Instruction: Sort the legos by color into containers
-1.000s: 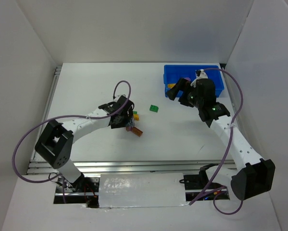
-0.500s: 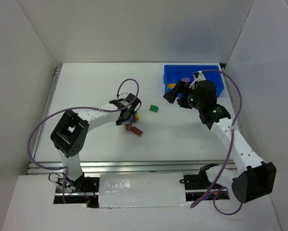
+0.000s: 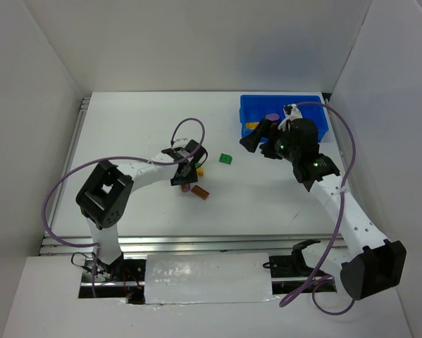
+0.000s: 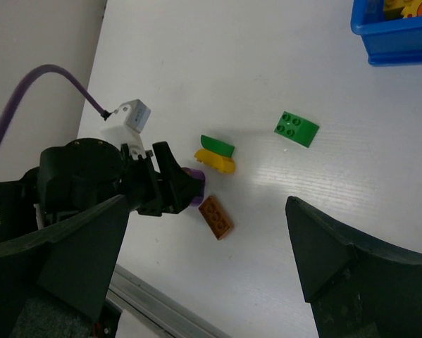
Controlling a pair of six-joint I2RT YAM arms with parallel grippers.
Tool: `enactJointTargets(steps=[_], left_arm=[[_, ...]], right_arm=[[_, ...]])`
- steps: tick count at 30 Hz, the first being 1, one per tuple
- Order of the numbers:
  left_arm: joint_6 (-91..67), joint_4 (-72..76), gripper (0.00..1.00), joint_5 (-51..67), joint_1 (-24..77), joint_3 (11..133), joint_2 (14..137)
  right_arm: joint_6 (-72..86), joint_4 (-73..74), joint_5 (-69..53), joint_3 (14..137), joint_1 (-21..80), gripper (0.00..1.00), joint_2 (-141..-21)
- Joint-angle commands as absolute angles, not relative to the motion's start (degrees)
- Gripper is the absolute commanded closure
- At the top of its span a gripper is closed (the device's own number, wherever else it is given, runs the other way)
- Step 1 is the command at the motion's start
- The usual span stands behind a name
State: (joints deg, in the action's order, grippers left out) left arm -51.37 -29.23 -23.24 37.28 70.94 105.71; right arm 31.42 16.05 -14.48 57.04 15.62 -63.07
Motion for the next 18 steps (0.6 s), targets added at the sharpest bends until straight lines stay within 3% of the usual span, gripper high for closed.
enactJointTargets(steps=[1,4,6,8,9,10,12,18], left_arm=[[-52.4,-30.2,0.37,-23.1,37.4,68.5,105.7],[-52.0,-30.1,0.35,-23.0,37.3,67.9,105.6],[-51.9,-29.9,0.39,-23.0,37.4,67.9,105.8],[-51.9,-29.8,0.54,-23.1,37.3,67.6,105.7],[-52.1,-29.9,0.74,-23.1,37.3,67.6,105.3],[-52.2,-30.1,0.85,-23.2,37.3,67.5,104.9],[-52.6,-30.4,1.0,-23.3,37.3,67.3,102.7],[-54.3,-31.2,1.0,-22.7,37.3,66.1,87.8]], right_arm=[[30.5,14.4,-15.9,57.0,16.1,0.0,-61.7],[30.5,14.3,-16.1,57.0,16.2,0.0,-61.3],[30.5,14.3,-16.1,57.0,16.2,0.0,-61.1],[30.5,14.3,-16.1,57.0,16.1,0.0,-60.8],[30.5,14.2,-16.1,56.9,16.2,0.0,-60.7],[30.4,14.2,-16.2,57.0,16.1,0.0,-60.8],[30.5,13.1,-17.9,56.4,16.1,0.0,-60.9],[32.1,5.2,-27.2,52.0,16.1,0.0,-60.1]])
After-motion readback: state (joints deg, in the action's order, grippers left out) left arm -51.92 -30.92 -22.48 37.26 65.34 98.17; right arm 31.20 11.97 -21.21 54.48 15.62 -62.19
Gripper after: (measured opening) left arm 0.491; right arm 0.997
